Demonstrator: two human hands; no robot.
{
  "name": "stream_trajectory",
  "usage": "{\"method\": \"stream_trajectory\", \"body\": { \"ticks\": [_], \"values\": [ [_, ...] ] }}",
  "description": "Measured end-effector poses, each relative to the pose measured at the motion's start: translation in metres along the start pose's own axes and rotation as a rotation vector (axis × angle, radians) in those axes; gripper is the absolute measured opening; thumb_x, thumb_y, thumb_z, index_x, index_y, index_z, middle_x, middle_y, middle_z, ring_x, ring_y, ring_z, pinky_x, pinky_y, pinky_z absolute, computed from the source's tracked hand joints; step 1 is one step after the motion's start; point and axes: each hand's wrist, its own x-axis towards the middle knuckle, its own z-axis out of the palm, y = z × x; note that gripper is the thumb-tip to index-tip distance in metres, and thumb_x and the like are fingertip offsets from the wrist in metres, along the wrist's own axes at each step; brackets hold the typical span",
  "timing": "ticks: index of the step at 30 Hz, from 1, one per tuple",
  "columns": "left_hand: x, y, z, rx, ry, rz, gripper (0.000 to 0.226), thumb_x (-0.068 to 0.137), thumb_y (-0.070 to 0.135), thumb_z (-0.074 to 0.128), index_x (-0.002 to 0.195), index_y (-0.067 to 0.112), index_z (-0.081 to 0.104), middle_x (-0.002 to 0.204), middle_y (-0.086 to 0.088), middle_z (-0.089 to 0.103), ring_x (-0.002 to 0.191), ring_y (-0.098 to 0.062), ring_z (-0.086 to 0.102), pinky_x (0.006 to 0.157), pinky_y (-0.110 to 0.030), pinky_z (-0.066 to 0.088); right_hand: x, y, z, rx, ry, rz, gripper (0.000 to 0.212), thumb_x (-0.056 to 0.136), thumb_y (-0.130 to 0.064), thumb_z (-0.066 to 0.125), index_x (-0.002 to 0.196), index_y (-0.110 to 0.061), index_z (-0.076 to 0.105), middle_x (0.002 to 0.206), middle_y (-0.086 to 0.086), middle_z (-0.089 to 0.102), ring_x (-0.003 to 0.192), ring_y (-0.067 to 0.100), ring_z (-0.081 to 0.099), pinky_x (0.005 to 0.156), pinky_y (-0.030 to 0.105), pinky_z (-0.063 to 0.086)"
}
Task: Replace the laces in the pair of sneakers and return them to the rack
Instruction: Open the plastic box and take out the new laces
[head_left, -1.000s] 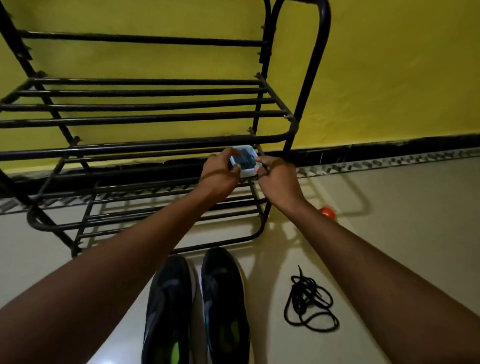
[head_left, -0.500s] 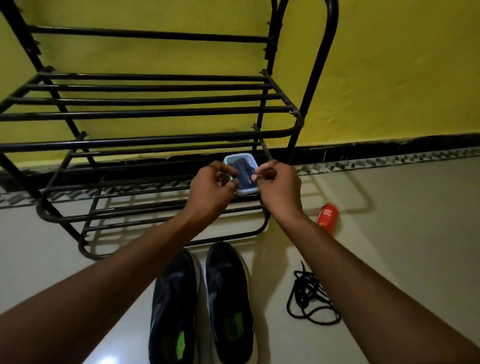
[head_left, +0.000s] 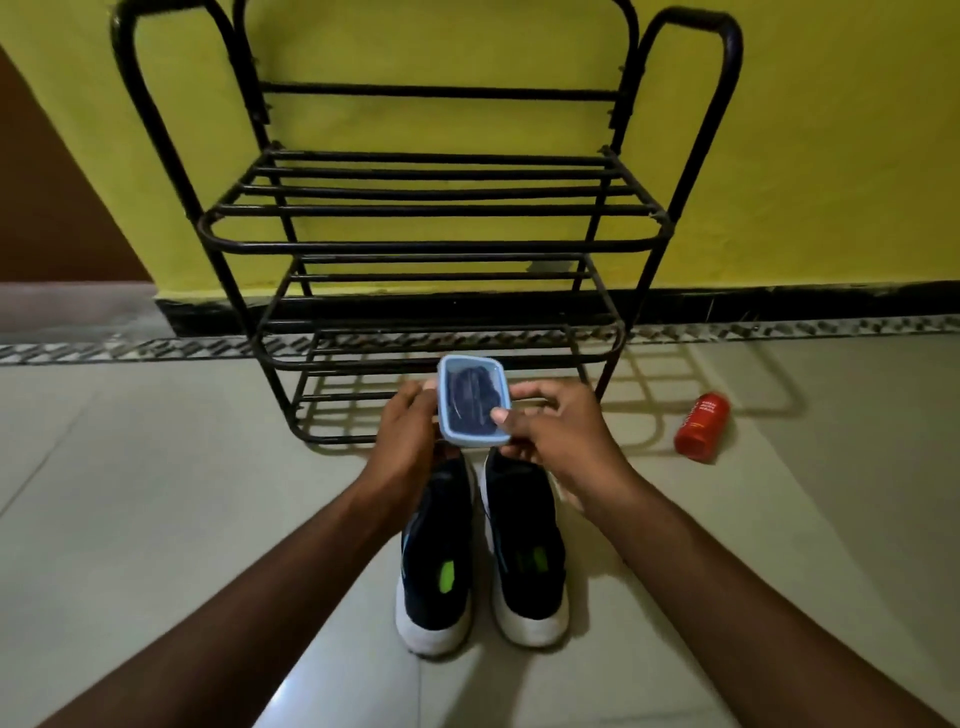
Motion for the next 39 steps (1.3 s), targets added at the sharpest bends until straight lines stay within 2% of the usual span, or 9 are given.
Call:
{"method": "stream_trajectory", "body": {
  "ticks": [7,11,14,16,20,22,27,34,39],
  "values": [
    [-0.025,-0.014,-0.003,-0.344,-0.204,-0.171,0.057,0.106,0.05,0.032,0.132,0.009,0.062,0.103,-0.014,0.074,0.079,-0.019,0.073,0.056,-0.026,0.055,-0.022,0.008,0.002,-0.326,0.017,-0.182,0.018,0.075,-0.021,0.087,0.089,-0.024,0.075,0.075,-0.007,0.071,0.076,0.008,0.071,0.075,0.034,0.061],
    [-0.029,-0.015,-0.003,-0.278,-0.25,-0.173,0.049,0.106,0.046,0.036,0.123,0.013,0.068,0.101,-0.01,0.076,0.083,-0.018,0.073,0.069,-0.03,0.057,-0.018,0.003,-0.005,-0.349,0.024,-0.188,0.057,0.068,-0.023,0.091,0.12,-0.021,0.069,0.099,-0.008,0.067,0.09,0.008,0.064,0.079,0.031,0.059],
    [-0.032,-0.015,-0.003,-0.176,-0.251,-0.15,0.041,0.106,0.042,0.04,0.11,0.016,0.072,0.091,-0.01,0.074,0.071,-0.019,0.068,0.056,-0.028,0.05,-0.016,0.003,-0.009,-0.258,-0.081,-0.195,0.066,0.069,-0.007,0.089,0.13,-0.014,0.065,0.093,-0.006,0.072,0.088,0.007,0.071,0.084,0.032,0.061],
    [-0.032,-0.017,-0.006,-0.121,-0.272,-0.123,0.043,0.105,0.043,0.043,0.117,0.012,0.069,0.091,-0.015,0.07,0.065,-0.02,0.062,0.047,-0.026,0.043,-0.016,0.004,-0.011,-0.258,-0.104,-0.202,0.059,0.069,-0.001,0.088,0.124,-0.012,0.069,0.094,0.0,0.076,0.088,0.009,0.073,0.085,0.037,0.061],
    [-0.038,-0.023,-0.005,0.058,-0.201,-0.018,0.02,0.102,0.027,0.054,0.112,0.017,0.067,0.086,-0.002,0.075,0.069,-0.014,0.069,0.058,-0.031,0.051,-0.016,0.008,-0.015,-0.304,-0.086,-0.215,0.035,0.061,-0.005,0.093,0.091,-0.014,0.078,0.078,0.001,0.077,0.078,0.018,0.075,0.079,0.048,0.062],
    [-0.045,-0.025,0.0,0.081,-0.166,0.03,0.018,0.105,0.017,0.046,0.107,0.019,0.064,0.077,0.008,0.073,0.066,-0.007,0.069,0.051,-0.027,0.052,-0.017,0.009,-0.016,-0.351,-0.049,-0.215,0.035,0.056,-0.008,0.095,0.085,-0.015,0.077,0.067,-0.003,0.073,0.069,0.012,0.073,0.076,0.042,0.062],
    [-0.051,-0.027,0.002,-0.007,-0.101,-0.024,0.028,0.105,0.033,0.04,0.106,0.024,0.067,0.081,0.002,0.074,0.066,-0.011,0.071,0.048,-0.026,0.05,-0.024,0.016,-0.014,-0.428,0.011,-0.29,0.035,0.055,-0.013,0.096,0.076,-0.026,0.072,0.058,-0.011,0.067,0.055,-0.004,0.063,0.058,0.014,0.053],
    [-0.054,-0.033,-0.003,0.107,-0.114,-0.16,0.032,0.106,0.039,0.039,0.101,0.02,0.064,0.074,-0.003,0.071,0.061,-0.016,0.067,0.045,-0.025,0.049,-0.02,0.02,-0.016,-0.577,-0.143,-0.403,0.061,0.06,-0.022,0.094,0.117,-0.03,0.073,0.102,-0.009,0.07,0.094,0.005,0.067,0.083,0.021,0.056],
    [-0.052,-0.036,-0.007,0.236,-0.16,-0.192,0.033,0.106,0.042,0.037,0.108,0.021,0.063,0.089,-0.012,0.069,0.073,-0.024,0.067,0.05,-0.028,0.052,-0.02,0.019,-0.014,-0.619,-0.196,-0.429,0.043,0.061,-0.012,0.092,0.099,-0.029,0.078,0.096,-0.016,0.069,0.095,0.003,0.065,0.08,0.022,0.055]
  ]
}}
